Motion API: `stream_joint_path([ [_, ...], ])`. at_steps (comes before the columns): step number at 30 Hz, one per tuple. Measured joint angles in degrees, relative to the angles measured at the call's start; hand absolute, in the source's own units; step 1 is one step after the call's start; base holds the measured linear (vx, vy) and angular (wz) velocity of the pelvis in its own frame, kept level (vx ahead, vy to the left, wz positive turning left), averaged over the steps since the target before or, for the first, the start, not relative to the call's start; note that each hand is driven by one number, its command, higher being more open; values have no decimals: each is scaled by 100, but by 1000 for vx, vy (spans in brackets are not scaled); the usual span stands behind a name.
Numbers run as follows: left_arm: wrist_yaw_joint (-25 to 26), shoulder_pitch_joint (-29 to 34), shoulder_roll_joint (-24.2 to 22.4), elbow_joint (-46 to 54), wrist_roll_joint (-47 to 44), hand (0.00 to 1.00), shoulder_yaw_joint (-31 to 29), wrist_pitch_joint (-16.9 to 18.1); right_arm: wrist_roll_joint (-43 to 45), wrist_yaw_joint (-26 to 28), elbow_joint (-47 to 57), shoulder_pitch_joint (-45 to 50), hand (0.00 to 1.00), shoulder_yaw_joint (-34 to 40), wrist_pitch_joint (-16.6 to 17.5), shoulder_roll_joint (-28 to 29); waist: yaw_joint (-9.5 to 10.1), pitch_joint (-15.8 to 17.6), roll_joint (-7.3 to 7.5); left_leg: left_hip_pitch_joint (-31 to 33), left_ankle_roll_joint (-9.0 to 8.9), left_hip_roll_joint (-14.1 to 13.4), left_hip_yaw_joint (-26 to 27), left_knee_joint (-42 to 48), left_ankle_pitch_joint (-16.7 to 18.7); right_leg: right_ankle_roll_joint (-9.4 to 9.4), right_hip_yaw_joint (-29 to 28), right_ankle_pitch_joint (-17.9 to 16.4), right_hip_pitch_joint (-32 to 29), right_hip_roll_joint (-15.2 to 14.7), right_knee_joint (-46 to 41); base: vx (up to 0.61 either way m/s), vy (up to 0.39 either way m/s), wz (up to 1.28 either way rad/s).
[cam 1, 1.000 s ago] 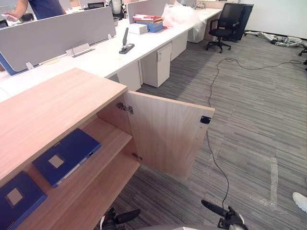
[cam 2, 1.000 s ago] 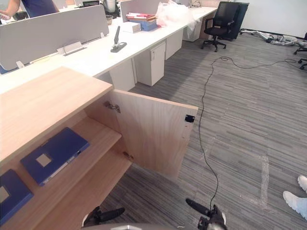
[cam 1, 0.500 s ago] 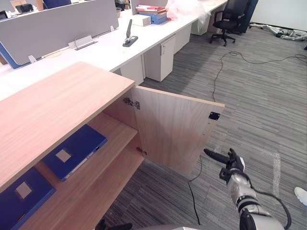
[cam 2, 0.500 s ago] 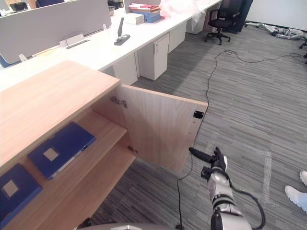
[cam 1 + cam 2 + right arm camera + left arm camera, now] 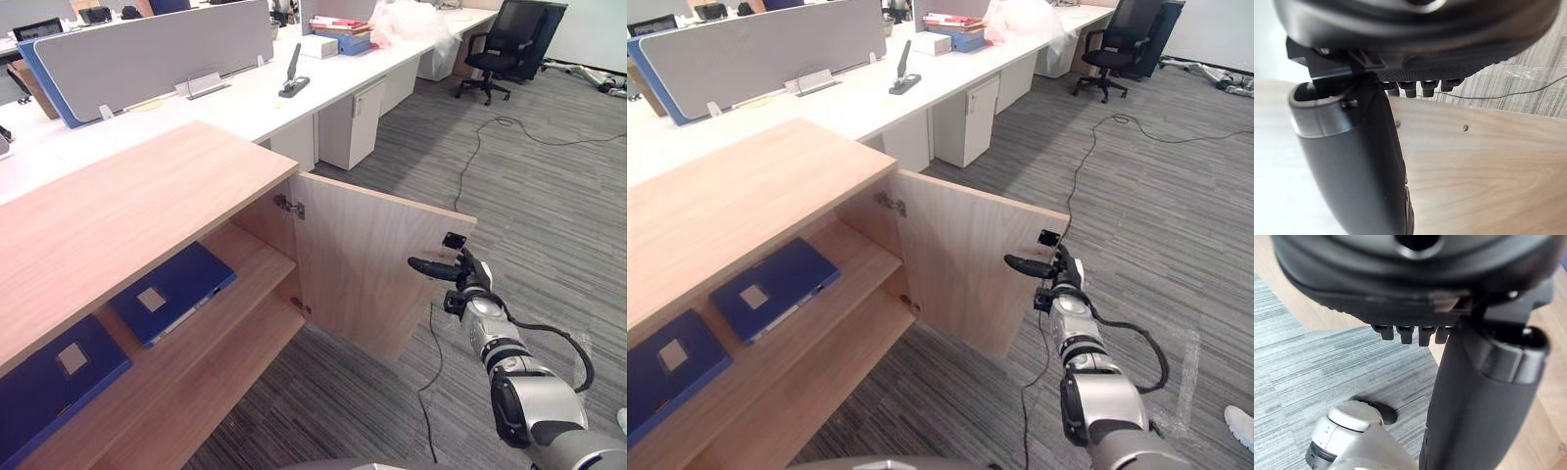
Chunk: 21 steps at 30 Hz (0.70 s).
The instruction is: Walk over to the cabinet, pick up the folder, carry it to the office cabinet, place the folder inside the office cabinet, then close the office cabinet door
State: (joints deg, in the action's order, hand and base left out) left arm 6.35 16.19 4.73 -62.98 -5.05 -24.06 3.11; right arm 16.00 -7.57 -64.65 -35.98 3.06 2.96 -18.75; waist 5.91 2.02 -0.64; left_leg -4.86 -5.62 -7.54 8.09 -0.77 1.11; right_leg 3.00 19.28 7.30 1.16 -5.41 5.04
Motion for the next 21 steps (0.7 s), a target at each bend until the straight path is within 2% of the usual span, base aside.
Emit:
stream_joint_path([
  [4,-12,17,7,-35,7,100,-222,-5,-20,40,-6,-3,100,-578,-16,-222,-15,56,68,13,-2,0,-35,-6,-22,0,28,0,2,2,1,-3,13,3],
  [8,-42,0,0,-41,29,100,-353,-2,-98,50,-4,-20,100,-907,-21,-345,-19,106,75,16,-12,-7,-52,-12,-43,-1,37,0,0,9,7,-33,16,0],
  [10,-27,-70,14,-91,127,100,-727,-21,-393,52,-4,-61,100,-1058,-30,-389,-23,166,100,12,-20,-29,-66,-16,-48,-3,27,0,-4,35,9,-41,13,-3],
  [15,-33,-203,128,-122,129,100,-904,-68,-705,126,119,-93,100,-1842,-49,-655,-55,226,109,16,-31,-52,-78,-16,-43,-15,-5,0,-26,68,10,-22,16,-4],
  [17,-26,-287,166,-147,132,100,-989,-74,-705,126,329,-92,100,-2246,-70,-752,-142,264,118,33,-48,-73,-66,-15,-42,-18,-30,0,-54,89,11,-13,23,-8],
  [20,67,-476,181,-149,126,100,-1072,-74,-780,200,1008,-76,100,-3267,-194,-1050,-360,272,128,71,-80,-143,29,-12,-46,-65,-143,14,-158,166,9,-10,12,-21],
  [21,66,-521,179,-149,122,100,-1071,-73,-843,255,1143,-71,100,-3417,-200,-1120,-360,271,127,63,-82,-161,43,-12,-46,-81,-204,24,-185,192,9,-15,-13,-49],
])
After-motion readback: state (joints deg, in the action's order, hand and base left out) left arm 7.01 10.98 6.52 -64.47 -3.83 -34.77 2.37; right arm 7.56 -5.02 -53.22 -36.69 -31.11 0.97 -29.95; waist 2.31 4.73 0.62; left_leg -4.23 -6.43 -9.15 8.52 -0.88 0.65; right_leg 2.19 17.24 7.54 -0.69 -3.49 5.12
